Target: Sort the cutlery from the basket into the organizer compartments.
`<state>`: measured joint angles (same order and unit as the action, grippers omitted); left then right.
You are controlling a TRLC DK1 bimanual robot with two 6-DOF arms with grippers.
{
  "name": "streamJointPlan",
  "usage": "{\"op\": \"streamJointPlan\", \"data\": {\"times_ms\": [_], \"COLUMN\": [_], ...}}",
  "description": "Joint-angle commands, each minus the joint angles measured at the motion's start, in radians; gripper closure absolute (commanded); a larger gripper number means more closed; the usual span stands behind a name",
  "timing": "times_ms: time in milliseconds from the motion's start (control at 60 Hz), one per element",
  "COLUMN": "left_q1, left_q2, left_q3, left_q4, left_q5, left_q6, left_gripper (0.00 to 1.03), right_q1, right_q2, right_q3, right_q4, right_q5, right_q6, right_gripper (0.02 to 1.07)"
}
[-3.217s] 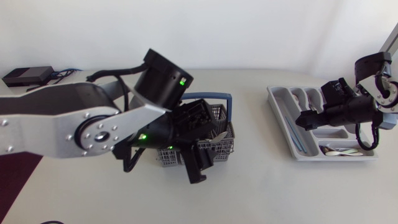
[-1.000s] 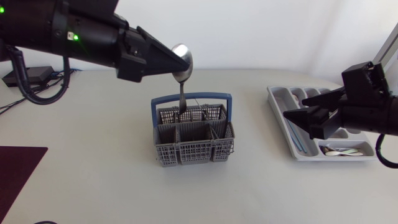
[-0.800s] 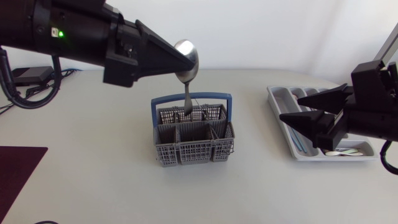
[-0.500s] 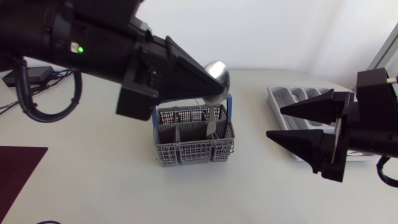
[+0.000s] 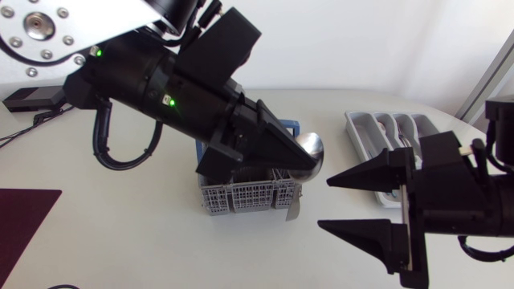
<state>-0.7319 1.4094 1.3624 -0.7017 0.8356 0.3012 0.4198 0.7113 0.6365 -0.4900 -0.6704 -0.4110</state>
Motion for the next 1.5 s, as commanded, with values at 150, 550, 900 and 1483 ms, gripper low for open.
{"op": "streamJointPlan", "data": {"times_ms": [150,550,900,1483], "left_q1": [-0.029,-0.072,-0.069,-0.06], "left_q2": [0.039,0.066,0.066,0.068], "left_q3": [0.01,-0.011,-0.034,-0.019], "left_q4": [-0.039,-0.085,-0.101,-0.105], "left_q5": [0.068,0.126,0.18,0.188], "left_q6": [0.081,0.134,0.139,0.138], "left_gripper": [1.0,1.0,1.0,0.84], "right_q1": [0.04,0.106,0.152,0.18], "right_q2": [0.028,0.022,-0.015,-0.012], "right_q3": [-0.058,-0.084,-0.066,-0.034], "right_q4": [0.022,0.01,-0.03,-0.058], "right_q5": [-0.031,-0.081,-0.092,-0.09], "right_q6": [-0.037,-0.032,-0.026,0.005], "right_gripper": [0.27,0.54,0.71,1.01]}}
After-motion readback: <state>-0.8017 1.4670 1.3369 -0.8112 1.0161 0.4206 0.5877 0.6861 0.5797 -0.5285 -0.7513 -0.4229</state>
